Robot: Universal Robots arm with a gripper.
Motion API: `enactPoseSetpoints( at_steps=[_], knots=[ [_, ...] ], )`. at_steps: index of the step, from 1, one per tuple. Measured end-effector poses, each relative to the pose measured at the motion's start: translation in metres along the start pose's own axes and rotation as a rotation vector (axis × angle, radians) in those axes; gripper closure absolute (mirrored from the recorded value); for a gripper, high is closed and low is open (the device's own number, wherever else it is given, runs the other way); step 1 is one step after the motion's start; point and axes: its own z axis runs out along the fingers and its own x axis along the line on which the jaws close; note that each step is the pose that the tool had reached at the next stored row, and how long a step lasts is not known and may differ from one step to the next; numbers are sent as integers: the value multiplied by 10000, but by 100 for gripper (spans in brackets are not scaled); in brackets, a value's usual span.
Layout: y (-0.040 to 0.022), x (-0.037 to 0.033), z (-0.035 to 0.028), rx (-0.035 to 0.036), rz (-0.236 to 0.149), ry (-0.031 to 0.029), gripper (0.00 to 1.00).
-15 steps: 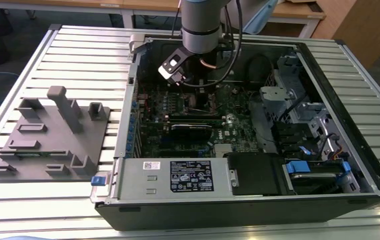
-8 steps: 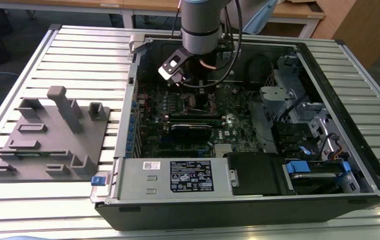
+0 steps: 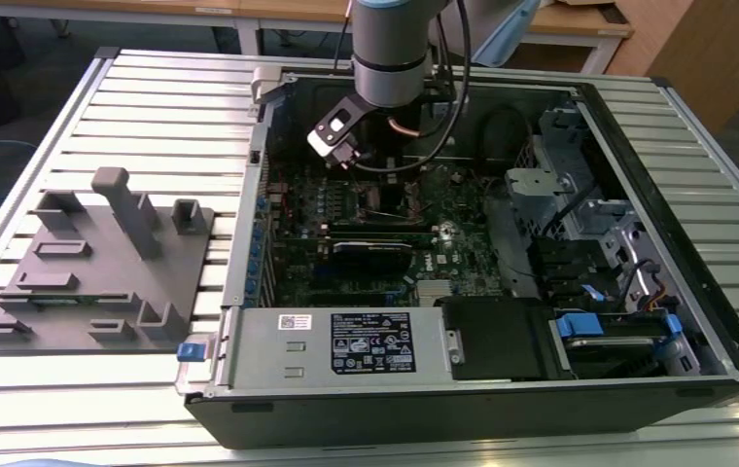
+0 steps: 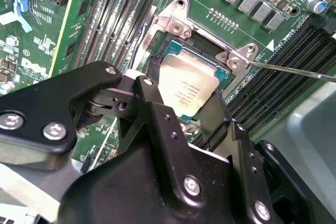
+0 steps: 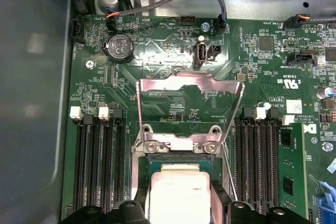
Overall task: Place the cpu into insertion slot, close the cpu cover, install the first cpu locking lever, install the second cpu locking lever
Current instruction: 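Place the cpu into insertion slot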
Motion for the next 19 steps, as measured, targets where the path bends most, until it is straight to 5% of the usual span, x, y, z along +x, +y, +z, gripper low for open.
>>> enactPoseSetpoints(
  at_steps=[19],
  knots=[
    [6,-16,17,1,43,-4,46]
  ],
)
